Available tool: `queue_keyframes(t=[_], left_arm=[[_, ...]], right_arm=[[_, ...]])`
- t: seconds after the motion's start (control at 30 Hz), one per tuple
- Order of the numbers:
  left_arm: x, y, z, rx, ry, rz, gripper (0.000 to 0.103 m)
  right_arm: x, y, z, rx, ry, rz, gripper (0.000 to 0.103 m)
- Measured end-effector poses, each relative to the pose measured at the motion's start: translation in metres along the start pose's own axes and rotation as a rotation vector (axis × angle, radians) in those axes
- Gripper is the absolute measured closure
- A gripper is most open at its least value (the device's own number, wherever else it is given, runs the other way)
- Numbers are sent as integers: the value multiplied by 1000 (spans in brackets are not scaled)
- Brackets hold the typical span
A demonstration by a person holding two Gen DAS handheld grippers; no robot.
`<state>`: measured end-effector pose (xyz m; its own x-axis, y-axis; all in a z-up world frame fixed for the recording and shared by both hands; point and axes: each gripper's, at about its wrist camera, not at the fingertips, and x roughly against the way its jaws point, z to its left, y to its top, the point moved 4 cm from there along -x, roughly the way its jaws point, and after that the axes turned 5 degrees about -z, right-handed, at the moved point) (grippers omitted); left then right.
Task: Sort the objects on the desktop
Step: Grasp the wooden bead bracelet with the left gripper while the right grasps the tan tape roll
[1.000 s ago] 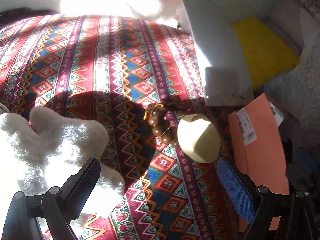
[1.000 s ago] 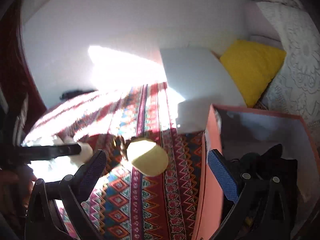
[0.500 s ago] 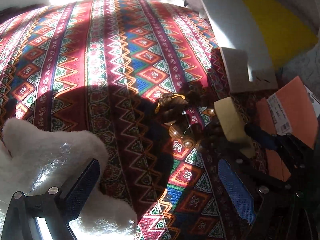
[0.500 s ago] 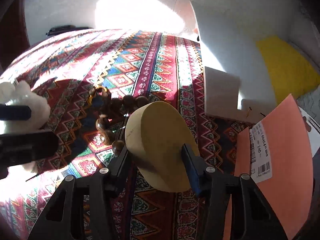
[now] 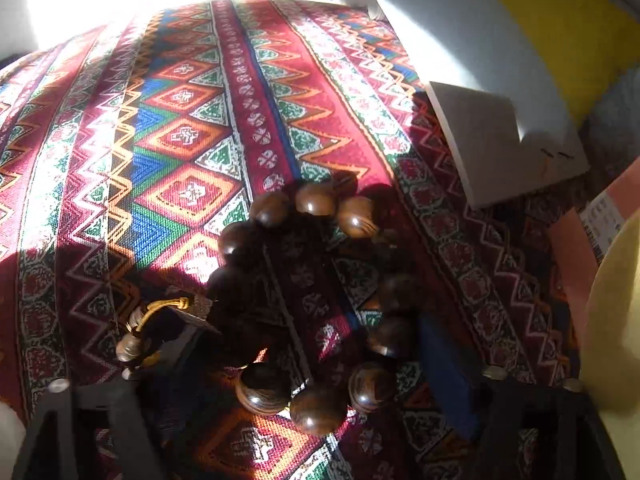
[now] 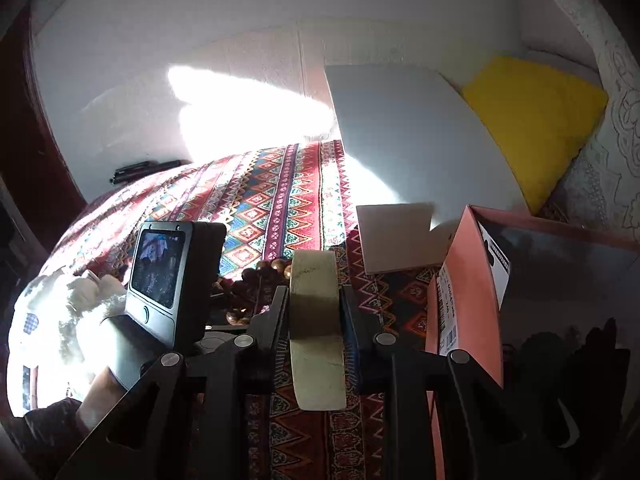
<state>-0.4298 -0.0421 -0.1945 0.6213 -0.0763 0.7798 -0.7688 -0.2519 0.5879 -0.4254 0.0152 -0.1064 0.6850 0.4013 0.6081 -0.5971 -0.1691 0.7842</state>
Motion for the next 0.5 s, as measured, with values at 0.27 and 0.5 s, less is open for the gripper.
queue_keyframes(t=[0.27,0.5], left_arm=[[15,10,30,330,-352,-14,86],[33,9,26,426,-533,-17,86]], right_arm=[[9,3,-13,-46,22,-22,77],[8,0,-11,-39,17,1,78]])
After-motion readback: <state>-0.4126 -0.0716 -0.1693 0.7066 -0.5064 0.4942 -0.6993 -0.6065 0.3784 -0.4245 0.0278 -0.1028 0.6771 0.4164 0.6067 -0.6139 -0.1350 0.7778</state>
